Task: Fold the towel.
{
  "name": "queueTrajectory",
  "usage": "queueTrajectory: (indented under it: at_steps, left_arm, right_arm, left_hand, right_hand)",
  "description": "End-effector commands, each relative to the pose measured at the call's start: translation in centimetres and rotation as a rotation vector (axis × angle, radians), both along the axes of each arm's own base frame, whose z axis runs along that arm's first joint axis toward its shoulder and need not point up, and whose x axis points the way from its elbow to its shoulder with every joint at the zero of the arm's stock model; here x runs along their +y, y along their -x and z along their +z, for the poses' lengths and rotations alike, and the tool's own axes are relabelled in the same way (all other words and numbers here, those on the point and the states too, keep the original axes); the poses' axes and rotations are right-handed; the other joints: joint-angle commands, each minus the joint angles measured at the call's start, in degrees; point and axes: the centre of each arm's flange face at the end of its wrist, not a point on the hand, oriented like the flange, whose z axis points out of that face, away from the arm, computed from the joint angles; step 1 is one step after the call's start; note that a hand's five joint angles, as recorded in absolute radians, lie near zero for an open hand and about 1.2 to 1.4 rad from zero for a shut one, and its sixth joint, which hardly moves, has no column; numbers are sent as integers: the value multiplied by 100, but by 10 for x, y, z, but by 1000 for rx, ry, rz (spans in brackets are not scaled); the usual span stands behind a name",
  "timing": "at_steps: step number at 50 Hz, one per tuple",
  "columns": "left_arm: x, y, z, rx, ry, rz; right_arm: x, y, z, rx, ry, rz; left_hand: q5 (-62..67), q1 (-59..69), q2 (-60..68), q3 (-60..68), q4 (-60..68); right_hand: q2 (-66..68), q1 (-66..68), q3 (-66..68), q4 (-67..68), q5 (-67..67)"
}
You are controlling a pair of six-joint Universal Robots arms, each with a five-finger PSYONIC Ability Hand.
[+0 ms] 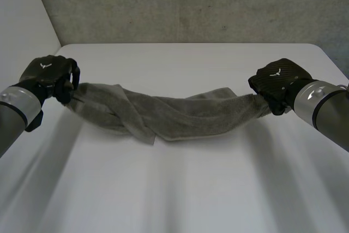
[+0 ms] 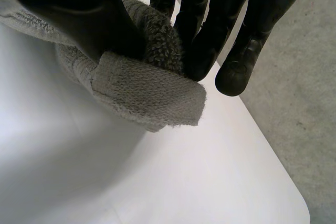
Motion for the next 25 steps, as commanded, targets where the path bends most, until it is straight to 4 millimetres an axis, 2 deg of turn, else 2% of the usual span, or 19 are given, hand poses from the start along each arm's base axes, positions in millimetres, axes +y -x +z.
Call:
queueTrajectory:
  at_steps: [1,2,5,8,12,14,17,19,22,24,25]
  left_arm:
    - [3,0,-26,-185,-24,-31]
    - [3,1,-33,-235,-28,-40]
    - [4,4,-41,-285,-28,-65]
    - [6,9,-40,-281,-22,-83]
    - [12,23,-39,-278,-4,-127]
    - [20,37,-35,-275,32,-174]
    - [25,44,-34,-277,51,-196]
    - [35,57,-35,-277,68,-241]
    - [47,70,-42,-279,56,-291]
    - [52,77,-47,-283,44,-317]
    - [57,82,-56,-290,21,-341]
  right_arm:
    - [-3,0,-6,16,-6,6]
    - [-3,0,-6,16,-6,6]
    - [-5,-3,-15,15,-37,19]
    - [-4,-6,-22,16,-58,34]
    - [-5,-7,-27,21,-69,35]
    - [-5,-7,-28,21,-72,36]
    - [-5,-7,-29,21,-72,36]
    - [-5,-7,-29,20,-66,35]
    - [-6,-7,-29,17,-58,35]
    - [-6,-7,-29,16,-55,35]
    - [-6,-7,-29,16,-55,35]
  left_hand:
    - [-4858,-3644,-3816,-4211,-4048]
    - [-5941,-4726,-4899,-5294,-5131]
    - [-6353,-5138,-5311,-5706,-5543]
    - [-6708,-5493,-5666,-6061,-5898]
    - [-6743,-5528,-5700,-6095,-5933]
    - [-6726,-5511,-5684,-6079,-5916]
    - [-6709,-5494,-5667,-6062,-5899]
    - [-6625,-5411,-5583,-5978,-5815]
    - [-6508,-5293,-5466,-5861,-5698]
    - [-6171,-4956,-5129,-5524,-5361]
    - [-5671,-4456,-4629,-5024,-4861]
  right_hand:
    - [504,397,299,314,384]
    - [504,397,299,314,384]
    - [504,397,299,314,384]
    - [504,397,299,314,384]
    - [504,397,299,314,384]
    - [504,397,299,314,384]
    - [504,397,299,314,384]
    - [504,397,299,314,384]
    - [504,397,299,314,384]
    - [504,397,299,314,384]
    - [504,397,299,314,384]
